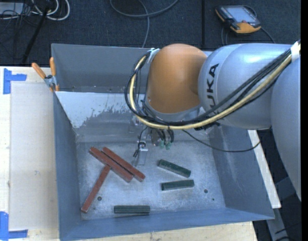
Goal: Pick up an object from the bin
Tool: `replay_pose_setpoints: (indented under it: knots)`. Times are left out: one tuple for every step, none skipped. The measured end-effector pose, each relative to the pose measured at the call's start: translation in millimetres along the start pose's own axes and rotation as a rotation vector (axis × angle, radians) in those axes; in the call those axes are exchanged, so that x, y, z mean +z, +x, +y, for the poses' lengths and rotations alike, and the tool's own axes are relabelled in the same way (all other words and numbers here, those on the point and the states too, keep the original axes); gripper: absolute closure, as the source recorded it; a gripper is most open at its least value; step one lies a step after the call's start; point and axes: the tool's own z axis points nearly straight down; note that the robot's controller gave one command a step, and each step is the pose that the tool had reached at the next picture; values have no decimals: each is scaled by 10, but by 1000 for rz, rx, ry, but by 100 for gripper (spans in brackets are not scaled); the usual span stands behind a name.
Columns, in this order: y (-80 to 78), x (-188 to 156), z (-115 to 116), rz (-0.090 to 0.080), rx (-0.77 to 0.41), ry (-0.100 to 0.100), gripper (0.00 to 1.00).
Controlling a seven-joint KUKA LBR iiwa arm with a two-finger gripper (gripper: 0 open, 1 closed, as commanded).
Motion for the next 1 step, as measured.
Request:
replay_pose_setpoints:
  knots:
    - [-22,599,-68,2,-40,1,0]
